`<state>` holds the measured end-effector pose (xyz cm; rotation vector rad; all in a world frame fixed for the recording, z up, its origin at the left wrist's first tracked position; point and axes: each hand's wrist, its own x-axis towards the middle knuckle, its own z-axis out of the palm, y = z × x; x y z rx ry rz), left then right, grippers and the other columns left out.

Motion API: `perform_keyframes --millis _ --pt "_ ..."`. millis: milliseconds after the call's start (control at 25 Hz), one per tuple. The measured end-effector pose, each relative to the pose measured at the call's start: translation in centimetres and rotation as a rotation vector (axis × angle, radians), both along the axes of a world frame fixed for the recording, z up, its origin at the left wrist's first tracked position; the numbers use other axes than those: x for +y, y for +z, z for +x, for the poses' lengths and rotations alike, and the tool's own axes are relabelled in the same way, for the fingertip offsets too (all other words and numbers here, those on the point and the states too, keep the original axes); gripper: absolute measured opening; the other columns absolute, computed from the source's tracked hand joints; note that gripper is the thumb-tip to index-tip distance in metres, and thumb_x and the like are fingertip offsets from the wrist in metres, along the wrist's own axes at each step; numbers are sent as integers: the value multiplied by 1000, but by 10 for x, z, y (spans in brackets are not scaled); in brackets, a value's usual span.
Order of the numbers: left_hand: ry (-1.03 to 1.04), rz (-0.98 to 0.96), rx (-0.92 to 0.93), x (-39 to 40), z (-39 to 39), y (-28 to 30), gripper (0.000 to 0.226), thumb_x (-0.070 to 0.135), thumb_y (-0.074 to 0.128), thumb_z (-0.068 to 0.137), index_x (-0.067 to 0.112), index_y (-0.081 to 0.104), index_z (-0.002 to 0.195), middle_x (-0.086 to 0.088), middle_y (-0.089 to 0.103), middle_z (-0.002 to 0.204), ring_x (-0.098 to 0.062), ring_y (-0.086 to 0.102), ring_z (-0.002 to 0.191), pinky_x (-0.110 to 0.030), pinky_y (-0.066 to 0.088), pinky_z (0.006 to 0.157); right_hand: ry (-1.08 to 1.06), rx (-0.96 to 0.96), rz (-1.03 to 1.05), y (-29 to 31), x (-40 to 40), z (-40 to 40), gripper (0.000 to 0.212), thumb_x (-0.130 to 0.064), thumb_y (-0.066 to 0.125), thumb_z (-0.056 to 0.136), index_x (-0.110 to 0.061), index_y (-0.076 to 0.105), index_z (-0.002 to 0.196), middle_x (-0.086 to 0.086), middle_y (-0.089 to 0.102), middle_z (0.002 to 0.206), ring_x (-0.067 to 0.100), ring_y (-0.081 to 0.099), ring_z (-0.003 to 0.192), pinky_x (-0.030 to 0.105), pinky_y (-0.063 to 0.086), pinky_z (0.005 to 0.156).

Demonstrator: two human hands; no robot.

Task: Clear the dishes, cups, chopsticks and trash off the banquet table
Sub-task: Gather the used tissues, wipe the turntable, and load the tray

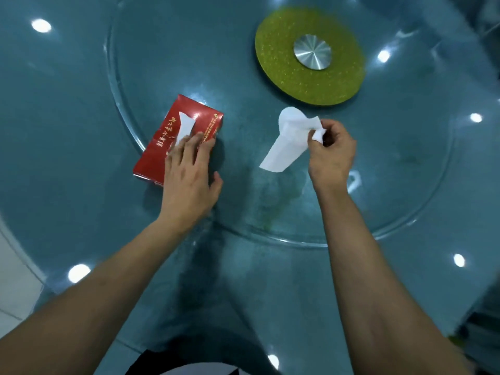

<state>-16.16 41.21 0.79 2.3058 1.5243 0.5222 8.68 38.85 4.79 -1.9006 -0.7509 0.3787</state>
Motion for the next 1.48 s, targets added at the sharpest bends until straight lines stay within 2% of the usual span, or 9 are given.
perform_keyframes --millis 120,240,640,800,920,1200,1280,1360,1480 --pt "-187 -34 40 -24 21 -13 54 15 63 90 11 48 142 -14 42 153 -36 35 144 -48 32 116 12 -147 -23 -3 -23 15 21 -7 55 92 -13 72 104 1 72 101 15 66 90 31 54 83" --pt "-307 -188 171 -30 34 -33 54 26 54 99 17 39 150 -11 30 161 -35 22 151 -48 28 120 70 -261 -45 -10 -42 24 26 -5 49 92 -14 70 105 1 71 106 19 64 97 32 50 85" --pt "-331 -215 398 -30 43 -65 67 48 44 102 28 17 160 -4 9 169 -33 8 155 -47 13 125 156 -285 -267 -75 -76 34 46 16 45 85 -5 71 117 10 63 130 12 58 109 -2 33 91" --pt "-329 -225 385 -27 41 -66 68 48 45 102 31 16 161 -1 7 170 -30 6 156 -45 11 125 339 -342 -503 -97 -85 31 49 4 50 97 -9 55 144 5 40 159 23 45 139 30 37 115" --pt "-327 -228 371 -28 40 -66 68 48 47 102 31 17 161 -1 8 170 -29 6 156 -44 9 125 439 -459 -618 -104 -89 33 61 4 51 97 -13 40 154 -1 28 166 22 37 145 31 33 118" --pt "-320 -254 370 -27 40 -66 68 47 47 102 32 17 161 1 6 170 -28 3 156 -44 7 124 457 -614 -612 -91 -64 51 37 3 53 96 -5 65 131 9 65 135 32 50 116 29 39 101" --pt "-319 -255 383 -27 41 -66 68 48 46 102 32 15 161 1 4 170 -28 2 156 -44 7 125 406 -549 -572 -88 -61 45 25 -6 54 97 -1 70 116 13 69 126 34 54 110 30 37 100" --pt "-320 -256 392 -27 41 -65 69 47 46 103 32 13 161 1 2 170 -28 1 156 -44 6 125 309 -397 -563 -83 -58 38 34 -20 45 105 1 72 105 18 71 117 38 56 105 36 36 96" --pt "-327 -259 391 -27 41 -64 69 47 46 103 32 12 161 1 1 170 -29 0 156 -45 6 125 235 -296 -576 -79 -52 40 33 -19 43 107 -1 70 112 22 71 108 40 59 105 39 42 86"
